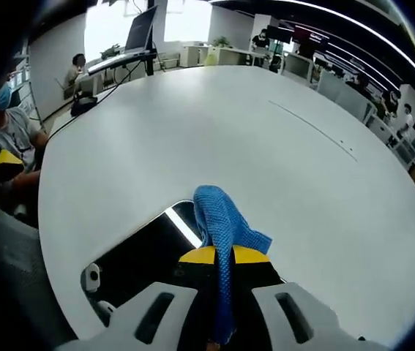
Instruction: Wipe the mirror surface with the cleaning cloth until all visible marks leave the cleaned area.
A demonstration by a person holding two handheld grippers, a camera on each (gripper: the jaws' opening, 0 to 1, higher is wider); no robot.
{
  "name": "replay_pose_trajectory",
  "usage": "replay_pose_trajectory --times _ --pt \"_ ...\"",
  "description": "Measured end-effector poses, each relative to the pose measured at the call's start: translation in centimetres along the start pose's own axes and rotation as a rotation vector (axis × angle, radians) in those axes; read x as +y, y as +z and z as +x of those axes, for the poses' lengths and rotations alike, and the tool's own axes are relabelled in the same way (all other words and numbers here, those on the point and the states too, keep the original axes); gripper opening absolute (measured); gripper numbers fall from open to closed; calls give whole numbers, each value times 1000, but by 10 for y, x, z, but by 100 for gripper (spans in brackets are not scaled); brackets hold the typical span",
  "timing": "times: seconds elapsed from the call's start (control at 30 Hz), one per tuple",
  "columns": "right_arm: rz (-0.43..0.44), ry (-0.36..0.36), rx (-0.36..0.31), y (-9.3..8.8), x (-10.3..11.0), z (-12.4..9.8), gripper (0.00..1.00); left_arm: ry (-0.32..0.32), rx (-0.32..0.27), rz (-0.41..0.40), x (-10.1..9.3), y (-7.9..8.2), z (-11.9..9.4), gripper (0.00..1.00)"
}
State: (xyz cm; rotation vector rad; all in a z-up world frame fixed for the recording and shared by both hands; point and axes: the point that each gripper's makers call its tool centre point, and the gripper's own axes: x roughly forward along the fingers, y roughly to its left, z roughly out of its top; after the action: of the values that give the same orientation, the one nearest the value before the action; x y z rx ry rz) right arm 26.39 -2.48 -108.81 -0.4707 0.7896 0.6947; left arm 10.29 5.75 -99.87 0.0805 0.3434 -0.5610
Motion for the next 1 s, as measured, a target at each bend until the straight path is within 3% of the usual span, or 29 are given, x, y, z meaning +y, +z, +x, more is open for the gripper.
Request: replay_pose_trajectory --times 0.4,0.43,0.5,0.67,1.0 --pt "13 0 8 1 1 0 0 -4 5 1 0 -1 0 76" --pt "-2 -2 19 1 2 0 0 -4 4 0 0 -1 0 76" --pt "-111 7 40 0 4 0 0 -7 7 0 -1 -1 0 76" --pt "-74 13 39 0 4 0 0 -12 11 1 -1 -1 0 76" --pt "-88 49 36 -5 13 -5 0 -7 13 0 -1 -2 0 76"
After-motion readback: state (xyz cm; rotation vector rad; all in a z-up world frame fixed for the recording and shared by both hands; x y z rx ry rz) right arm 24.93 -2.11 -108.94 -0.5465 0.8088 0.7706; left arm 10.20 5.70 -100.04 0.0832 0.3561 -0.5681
